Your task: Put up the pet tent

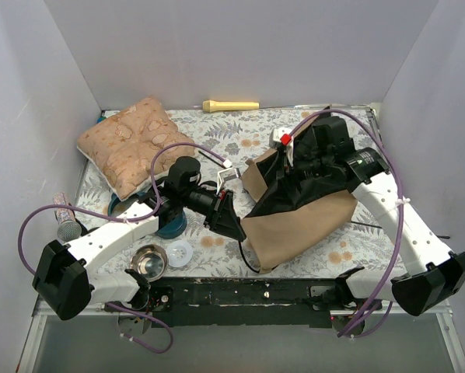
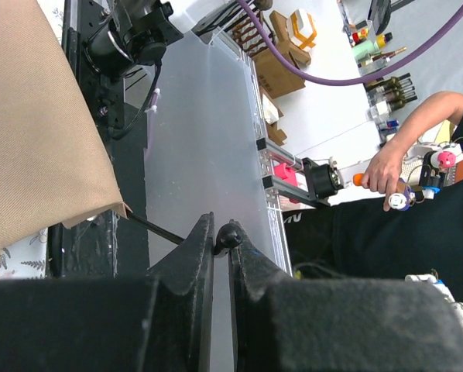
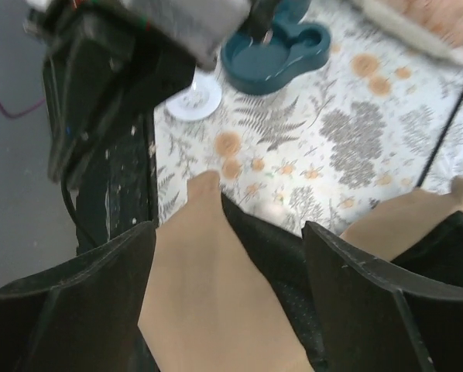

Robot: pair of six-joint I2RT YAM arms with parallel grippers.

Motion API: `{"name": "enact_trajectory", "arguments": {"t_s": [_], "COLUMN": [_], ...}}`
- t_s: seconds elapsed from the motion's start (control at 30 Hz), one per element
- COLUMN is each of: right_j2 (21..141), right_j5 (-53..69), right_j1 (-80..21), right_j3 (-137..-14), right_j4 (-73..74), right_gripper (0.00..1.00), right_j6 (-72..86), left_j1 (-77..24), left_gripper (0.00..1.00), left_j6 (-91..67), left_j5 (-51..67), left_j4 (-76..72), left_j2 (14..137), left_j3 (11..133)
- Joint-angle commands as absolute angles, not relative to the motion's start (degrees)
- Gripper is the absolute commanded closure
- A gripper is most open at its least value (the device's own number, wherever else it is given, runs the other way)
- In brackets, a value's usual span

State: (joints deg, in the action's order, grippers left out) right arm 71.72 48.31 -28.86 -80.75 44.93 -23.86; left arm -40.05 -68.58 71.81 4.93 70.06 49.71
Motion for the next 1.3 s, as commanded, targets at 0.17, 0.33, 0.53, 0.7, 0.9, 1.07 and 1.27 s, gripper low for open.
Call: {"name": "enact_trajectory", "arguments": {"t_s": [0.17,0.33,0.53,0.7,0.9,1.07,1.27], "right_j2": [78.47,82.78,88.67,92.46,95.53,99.84,96.78], "right_j5": [55.11,53.61,53.61,55.02,54.14,55.89,60.45], "right_j1": [-31.55,-34.45,-35.59,-36.03,-37.35,-38.41,-38.06], "right_j3": [-79.89,-77.35,-77.78,-79.28,-79.54,-85.07,-90.78], "right_j4": [53.87,51.33,54.22,64.06,65.56,74.79,68.41], "right_gripper": [0.14,0.14,0.15,0.14,0.16,0.75,0.99], "right_j6": [-52.62,-57.20,-62.66,-69.60,-70.40,-73.31,-58.93], "left_j1": [-40.52,-40.60,-40.52,-40.52,-40.52,-39.82,-39.46], "left_gripper": [1.00,1.00,1.00,1.00,1.00,1.00,1.00], "left_j6": [-65.04,-64.86,-64.69,-64.25,-63.90,-63.63,-65.73], "left_j5": [76.03,76.11,76.29,76.11,75.94,75.76,76.81], "left_j4": [19.42,19.60,20.04,20.48,20.57,21.44,20.75], "left_j2": [70.75,70.93,71.10,71.19,71.63,71.89,72.51], "left_j3": [51.94,52.03,52.47,52.82,53.17,53.09,54.23]}}
